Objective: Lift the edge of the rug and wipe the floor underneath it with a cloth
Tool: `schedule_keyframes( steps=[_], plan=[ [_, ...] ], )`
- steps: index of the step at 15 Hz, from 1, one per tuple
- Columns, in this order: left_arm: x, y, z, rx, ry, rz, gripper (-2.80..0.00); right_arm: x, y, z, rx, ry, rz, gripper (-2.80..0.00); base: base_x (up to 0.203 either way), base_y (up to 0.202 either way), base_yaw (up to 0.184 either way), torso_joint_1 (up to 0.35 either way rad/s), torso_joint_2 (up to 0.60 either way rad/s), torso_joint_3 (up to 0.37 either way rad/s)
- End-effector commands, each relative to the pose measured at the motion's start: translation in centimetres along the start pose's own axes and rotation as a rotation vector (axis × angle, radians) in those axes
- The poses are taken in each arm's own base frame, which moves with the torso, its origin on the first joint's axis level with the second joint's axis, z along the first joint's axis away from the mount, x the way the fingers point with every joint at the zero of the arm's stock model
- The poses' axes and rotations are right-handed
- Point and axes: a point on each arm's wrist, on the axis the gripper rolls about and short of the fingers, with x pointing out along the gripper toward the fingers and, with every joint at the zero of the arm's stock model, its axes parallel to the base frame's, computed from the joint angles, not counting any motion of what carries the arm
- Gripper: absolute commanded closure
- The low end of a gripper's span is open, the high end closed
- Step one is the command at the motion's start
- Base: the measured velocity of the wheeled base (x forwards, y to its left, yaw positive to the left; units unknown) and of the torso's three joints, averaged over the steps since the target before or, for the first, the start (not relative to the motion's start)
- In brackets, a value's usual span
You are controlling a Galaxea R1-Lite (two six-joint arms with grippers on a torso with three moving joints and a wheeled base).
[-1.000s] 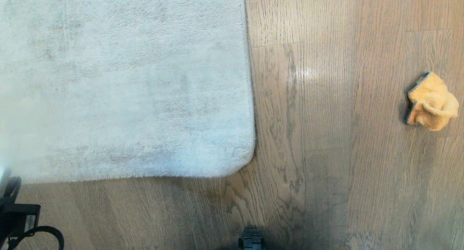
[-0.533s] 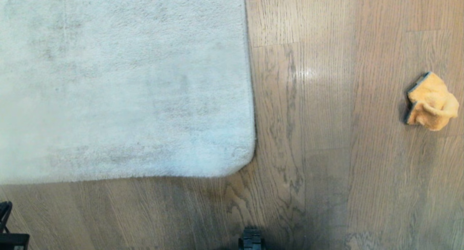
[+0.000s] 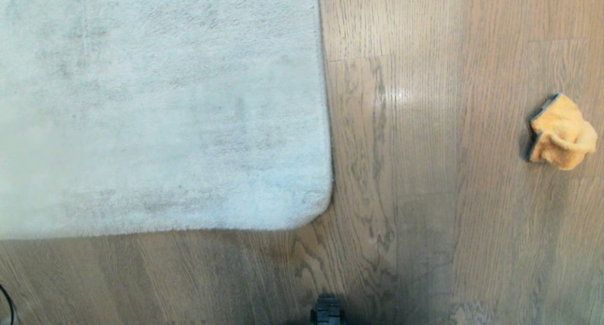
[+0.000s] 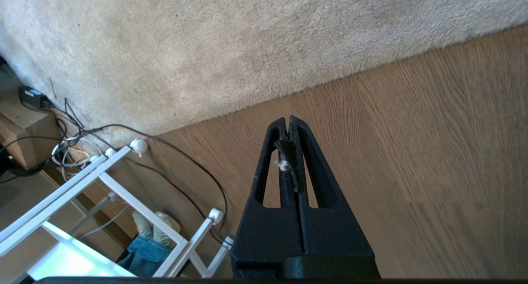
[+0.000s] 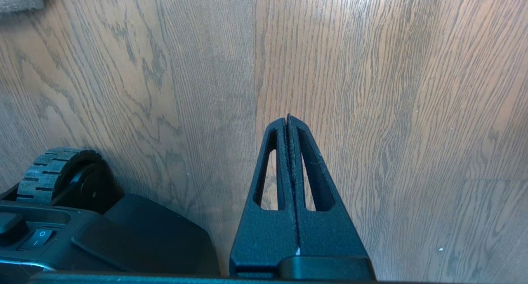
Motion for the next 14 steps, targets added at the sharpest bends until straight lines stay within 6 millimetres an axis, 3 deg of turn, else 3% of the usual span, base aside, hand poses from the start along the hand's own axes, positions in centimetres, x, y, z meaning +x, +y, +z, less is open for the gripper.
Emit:
schedule_keyframes(
  steps=[1,6,9,14],
  plan=[
    [-0.6,0.3,-0.4,-0.036,-0.037,0.024,0.00,0.0,0.0,0.0,0.000,0.003,0.001,0.00,0.000,0.000,0.000,0.000,0.00,0.000],
    [-1.8,-0.6,-1.6,-0.180,-0.126,-0.174,0.00,0.0,0.0,0.0,0.000,0.003,0.001,0.00,0.000,0.000,0.000,0.000,0.00,0.000],
    [-2.1,-1.1,-2.2,-0.345,-0.080,-0.254,0.00,0.0,0.0,0.0,0.000,0.002,0.001,0.00,0.000,0.000,0.000,0.000,0.00,0.000],
    [-2.1,-1.1,-2.3,-0.343,-0.096,-0.323,0.00,0.0,0.0,0.0,0.000,0.003,0.001,0.00,0.000,0.000,0.000,0.000,0.00,0.000]
  ],
)
